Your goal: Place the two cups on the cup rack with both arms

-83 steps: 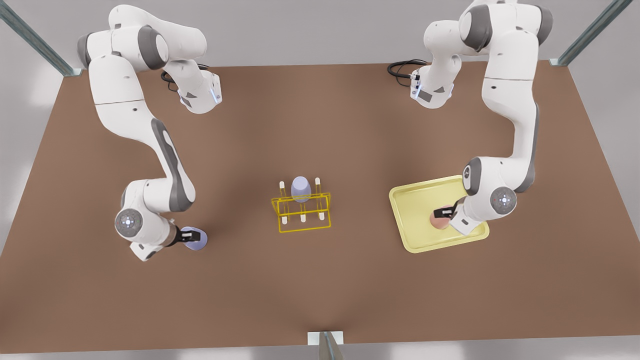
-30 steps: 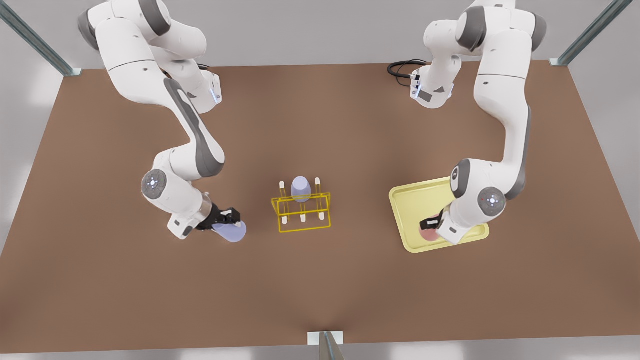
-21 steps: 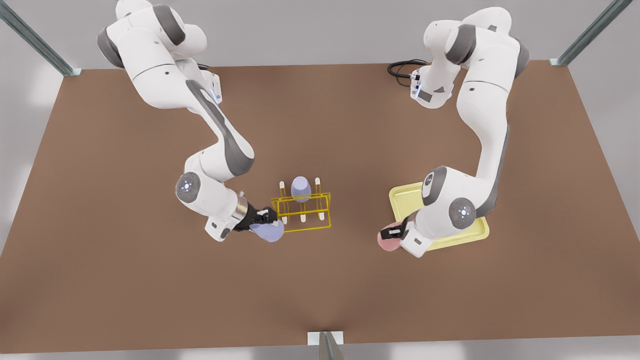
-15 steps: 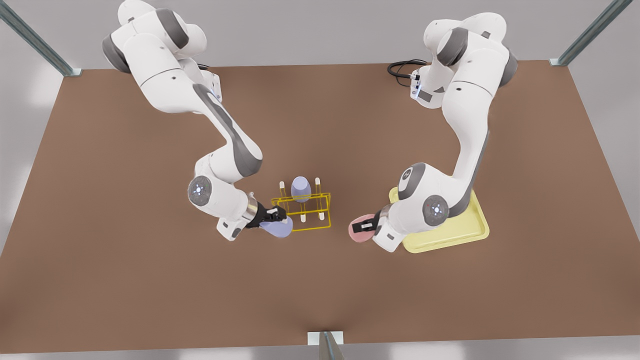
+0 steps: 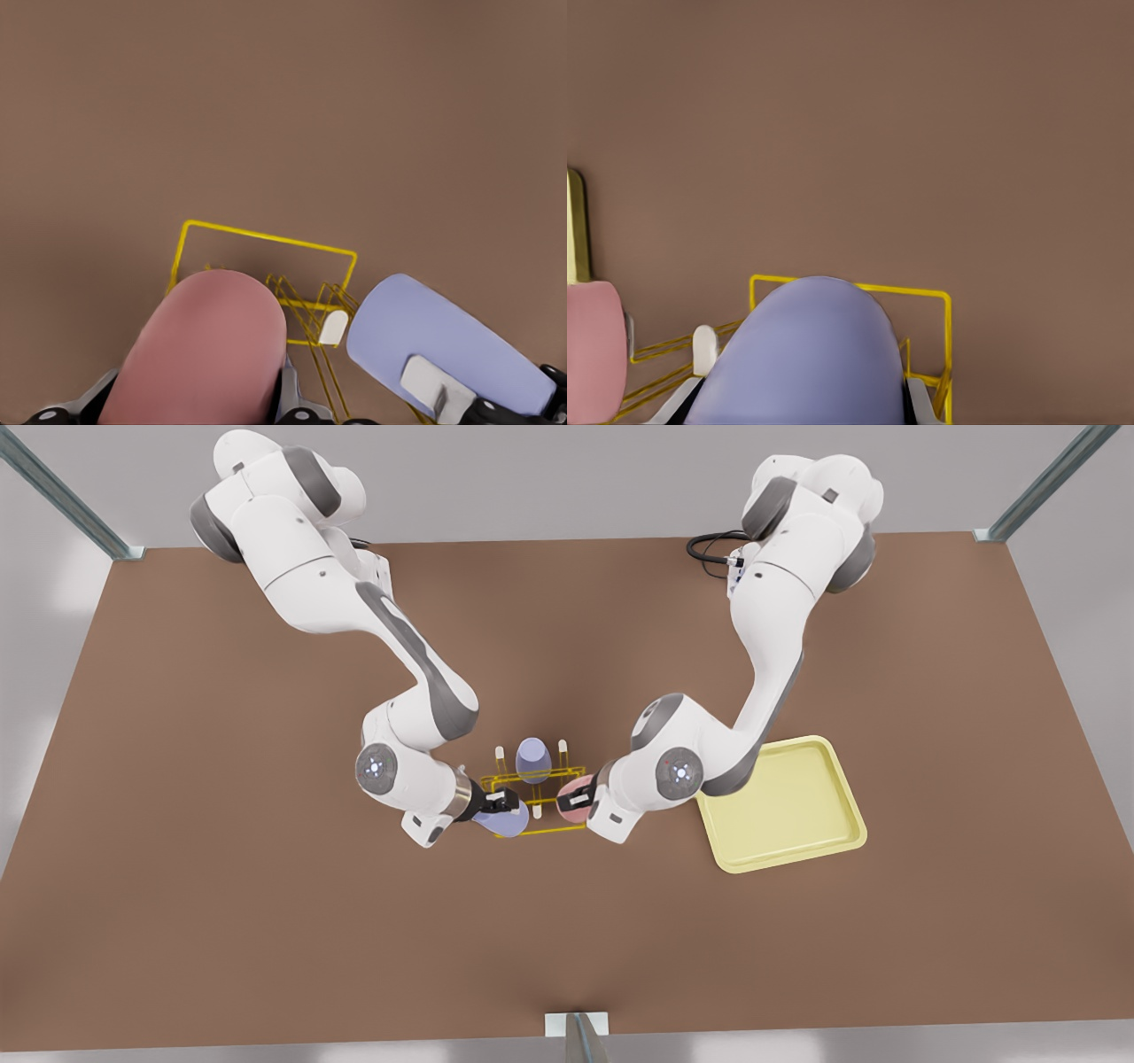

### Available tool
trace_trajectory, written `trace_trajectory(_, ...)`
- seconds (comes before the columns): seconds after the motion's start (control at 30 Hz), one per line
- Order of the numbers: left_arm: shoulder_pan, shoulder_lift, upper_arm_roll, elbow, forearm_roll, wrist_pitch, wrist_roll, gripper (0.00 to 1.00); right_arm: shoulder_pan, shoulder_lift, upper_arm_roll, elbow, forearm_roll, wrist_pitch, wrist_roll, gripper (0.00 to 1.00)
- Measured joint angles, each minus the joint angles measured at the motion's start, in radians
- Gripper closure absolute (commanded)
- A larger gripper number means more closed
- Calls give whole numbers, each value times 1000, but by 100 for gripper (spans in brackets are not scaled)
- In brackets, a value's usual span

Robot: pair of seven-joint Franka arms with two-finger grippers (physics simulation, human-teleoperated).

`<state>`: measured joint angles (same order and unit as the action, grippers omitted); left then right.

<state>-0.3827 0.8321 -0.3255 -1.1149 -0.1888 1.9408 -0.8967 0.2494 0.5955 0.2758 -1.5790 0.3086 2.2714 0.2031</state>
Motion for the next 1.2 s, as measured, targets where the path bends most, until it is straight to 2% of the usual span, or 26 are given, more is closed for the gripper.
trace_trajectory(0.07, -4, 9, 2, 1, 2, 6, -25, 16, 2, 2, 0, -2, 0, 0, 2, 0)
trace_trajectory(0.1, -6, 13, 2, 1, 3, 9, -36, 12, 5, 2, 0, -8, -2, -1, 4, 0)
trace_trajectory(0.13, -8, 16, 2, 1, 3, 11, -46, 1, 8, 2, 0, -15, -3, -1, 5, 0)
trace_trajectory(0.27, -9, 17, 3, 2, 7, 17, -87, 0, 15, 2, 0, -39, -13, -4, 12, 0)
trace_trajectory(0.33, 49, -9, 3, 24, 45, -20, -99, 0, 16, -1, 0, -50, -38, -5, 33, 0)
trace_trajectory(0.5, 297, -190, 10, 97, 300, -328, 41, 0, 13, -5, 1, -59, 22, -2, -11, 0)
trace_trajectory(0.57, 303, -377, 68, -88, 387, -403, 150, 0, 10, -7, 1, -59, 35, -2, -33, 0)
trace_trajectory(0.63, 305, -436, 92, -149, 417, -462, 250, 0, 6, -14, 1, -59, 43, -8, -52, 0)
trace_trajectory(0.97, 295, -429, 94, -169, 407, -592, 611, 0, 16, -33, -4, -60, -20, -86, -20, 0)
trace_trajectory(1.2, 295, -429, 81, -169, 405, -612, 764, 0, 20, -27, -2, -54, -117, -135, 147, 0)
